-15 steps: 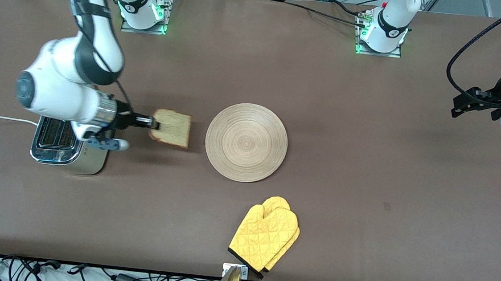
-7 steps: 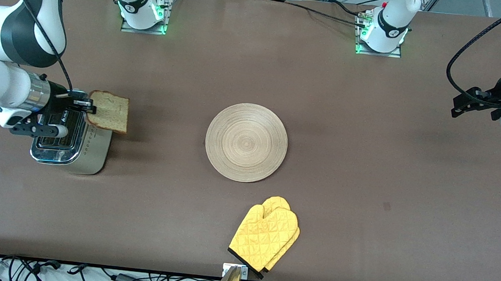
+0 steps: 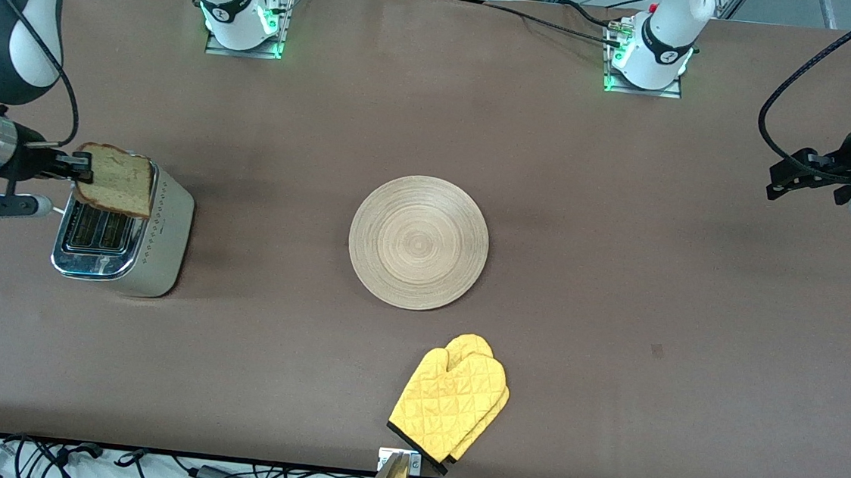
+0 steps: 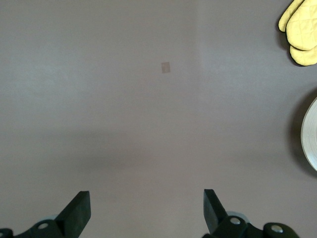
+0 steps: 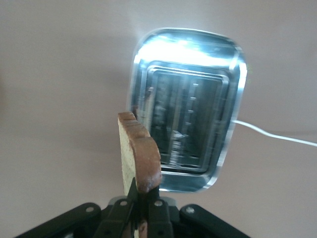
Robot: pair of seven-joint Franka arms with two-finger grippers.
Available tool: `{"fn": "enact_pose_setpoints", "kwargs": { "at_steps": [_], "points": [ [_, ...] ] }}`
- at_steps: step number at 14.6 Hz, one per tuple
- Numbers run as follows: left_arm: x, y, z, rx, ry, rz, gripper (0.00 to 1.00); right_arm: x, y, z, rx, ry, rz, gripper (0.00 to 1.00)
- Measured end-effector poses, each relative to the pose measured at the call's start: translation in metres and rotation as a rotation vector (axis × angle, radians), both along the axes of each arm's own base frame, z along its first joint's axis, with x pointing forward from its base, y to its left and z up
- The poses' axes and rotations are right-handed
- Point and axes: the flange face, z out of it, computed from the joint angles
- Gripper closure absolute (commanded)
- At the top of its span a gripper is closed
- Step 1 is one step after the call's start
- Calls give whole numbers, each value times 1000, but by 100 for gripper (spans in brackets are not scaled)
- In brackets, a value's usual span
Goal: Move plate and put bread in toaster
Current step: 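Lower the bread upright into the toaster slot with the right gripper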
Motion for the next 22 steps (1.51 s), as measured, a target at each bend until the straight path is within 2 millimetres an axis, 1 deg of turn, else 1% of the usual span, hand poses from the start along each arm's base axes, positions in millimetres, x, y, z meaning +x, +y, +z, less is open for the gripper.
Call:
{"fn": "enact_pose_setpoints", "kwargs": {
  "at_steps": [2,5,10,12,15,19,22],
  "points": [
    [0,0,0,0,0,0,0,0,-10,4,-42,4,38,100],
    [0,0,0,0,0,0,0,0,-15,4,-72,8,43,100],
    [0,0,0,0,0,0,0,12,-27,-13,-108,-19,23,100],
    [0,0,0,0,0,0,0,14,-28,-19,-121,-19,-7,100],
    [0,0,0,0,0,0,0,16,-23,-23,-103,-24,-57,100],
    [0,0,0,0,0,0,0,27,-5,-30,-88,-35,-93,100],
    [0,0,0,0,0,0,0,38,4,-44,-95,-53,-95,100]
  ]
}}
